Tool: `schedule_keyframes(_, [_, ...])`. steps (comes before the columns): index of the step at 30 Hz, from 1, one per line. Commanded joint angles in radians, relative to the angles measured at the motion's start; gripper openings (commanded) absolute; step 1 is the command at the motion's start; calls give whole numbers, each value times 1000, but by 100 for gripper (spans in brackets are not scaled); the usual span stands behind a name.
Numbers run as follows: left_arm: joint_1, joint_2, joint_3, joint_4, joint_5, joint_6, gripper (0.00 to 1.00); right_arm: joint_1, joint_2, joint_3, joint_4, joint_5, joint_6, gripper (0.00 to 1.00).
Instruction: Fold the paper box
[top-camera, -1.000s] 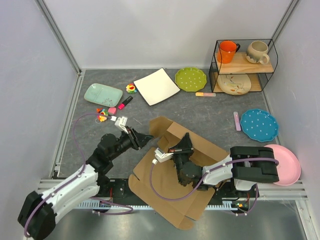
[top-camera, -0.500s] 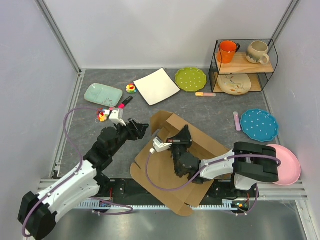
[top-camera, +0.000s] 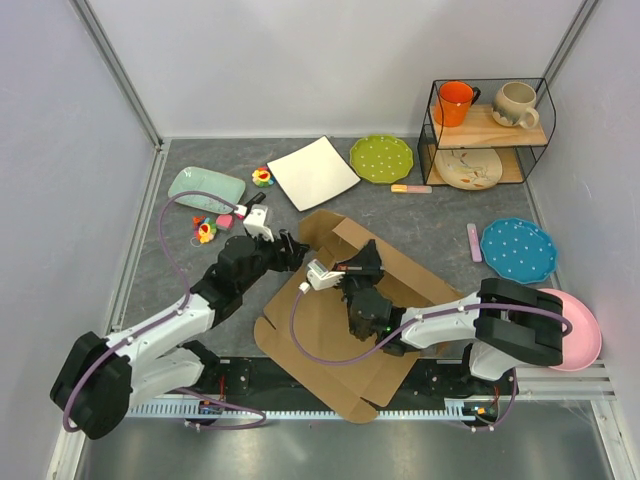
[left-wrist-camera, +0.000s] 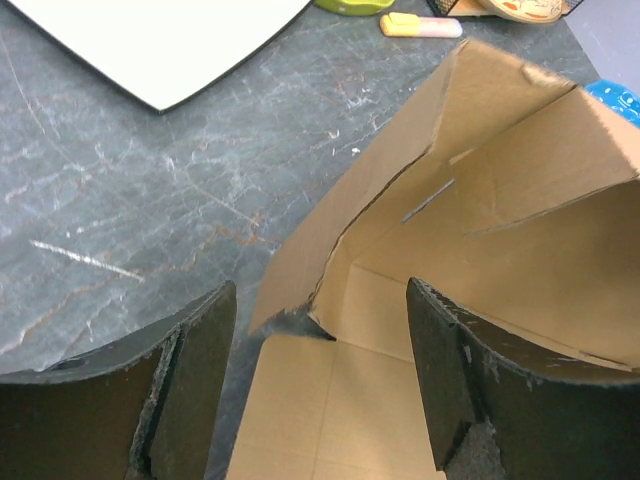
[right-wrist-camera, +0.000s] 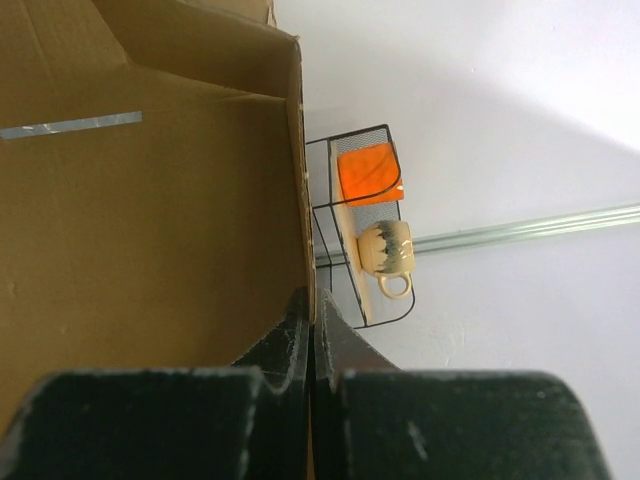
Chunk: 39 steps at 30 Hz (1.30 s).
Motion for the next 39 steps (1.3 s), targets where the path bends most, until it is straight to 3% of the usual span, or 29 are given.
schedule_keyframes(1, [10,53,65,120,42,143,76,-14,-43,47,-78,-34,101,0])
schedule_keyframes(7, [21,132,77,166,89,169,73,-18,-38,50,-110,-40,126,0])
schedule_keyframes(13, [36,189,80,194,118,202,65,-16,-37,66,-135,-37,140,0])
schedule_keyframes(16, [52,218,88,210,135,198,52,-15,-44,66,-153,-40,153,0])
schedule_keyframes(22, [53,229,106,209,140,211,17,-13,-54,59,-181,-42,173,0])
schedule_keyframes(26, [53,176,111,180,172,194,2,-15,-51,53,-175,-36,161,0])
schedule_keyframes(34, [44,2,-4,183,207,35,2,-15,-34,56,-152,-23,140,0])
schedule_keyframes(39, [41,-68,-108,192,140,16,2,-15,-20,78,-152,7,137,0])
